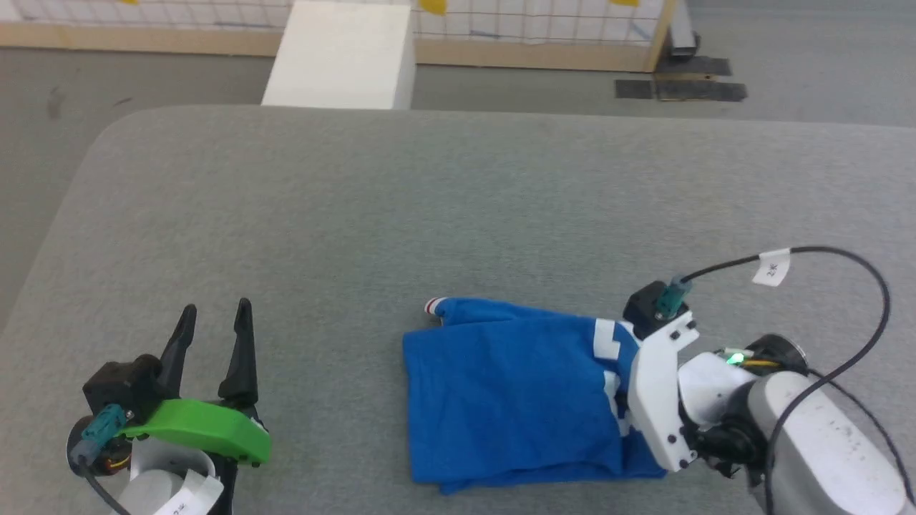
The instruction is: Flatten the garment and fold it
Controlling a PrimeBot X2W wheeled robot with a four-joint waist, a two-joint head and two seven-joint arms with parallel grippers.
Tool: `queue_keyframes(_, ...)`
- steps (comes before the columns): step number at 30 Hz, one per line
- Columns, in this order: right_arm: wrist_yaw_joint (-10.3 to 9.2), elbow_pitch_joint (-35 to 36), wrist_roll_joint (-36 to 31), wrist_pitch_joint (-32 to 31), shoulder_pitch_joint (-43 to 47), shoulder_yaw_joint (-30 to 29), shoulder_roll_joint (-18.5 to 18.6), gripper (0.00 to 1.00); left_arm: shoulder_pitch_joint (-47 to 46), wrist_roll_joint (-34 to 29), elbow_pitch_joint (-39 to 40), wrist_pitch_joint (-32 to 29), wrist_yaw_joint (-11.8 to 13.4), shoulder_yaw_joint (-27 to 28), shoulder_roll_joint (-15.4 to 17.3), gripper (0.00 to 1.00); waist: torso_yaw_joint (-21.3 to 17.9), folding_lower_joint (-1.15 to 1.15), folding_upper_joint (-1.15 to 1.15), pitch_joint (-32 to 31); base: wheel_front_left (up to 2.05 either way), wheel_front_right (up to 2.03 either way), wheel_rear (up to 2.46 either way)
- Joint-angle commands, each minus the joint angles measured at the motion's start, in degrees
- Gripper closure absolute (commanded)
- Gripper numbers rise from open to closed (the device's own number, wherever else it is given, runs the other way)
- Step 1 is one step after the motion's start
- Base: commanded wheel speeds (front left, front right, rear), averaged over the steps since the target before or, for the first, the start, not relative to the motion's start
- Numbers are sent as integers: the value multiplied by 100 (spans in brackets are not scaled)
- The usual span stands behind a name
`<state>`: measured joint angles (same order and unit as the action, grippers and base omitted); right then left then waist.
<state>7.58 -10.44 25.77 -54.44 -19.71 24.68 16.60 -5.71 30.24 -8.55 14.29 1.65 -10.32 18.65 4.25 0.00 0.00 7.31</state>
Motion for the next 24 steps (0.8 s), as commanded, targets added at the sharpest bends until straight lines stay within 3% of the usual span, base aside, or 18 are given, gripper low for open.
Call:
queue_keyframes(1, -9, 108, 76, -59, -144, 16, 135, 100, 75, 13, 41, 39, 17, 11, 17, 0, -453, 0, 0, -145, 0, 0, 0)
queue_keyframes(9, -9, 378, 208, -323, -422, -3, 698, 100, 126, 43, 253, 30, 72, 32, 15, 0, -1606, 0, 0, 125, 0, 0, 0)
queue_keyframes(15, -9, 215, 152, -229, -644, -237, 851, 100, -69, 4, 368, -6, 79, 54, 122, 0, -2212, 0, 0, 457, 0, 0, 0)
queue_keyframes(24, -9, -99, -110, 61, -1005, -906, 1158, 100, -368, -121, 853, -182, 190, 135, 381, 0, -2307, 0, 0, 1142, 0, 0, 0)
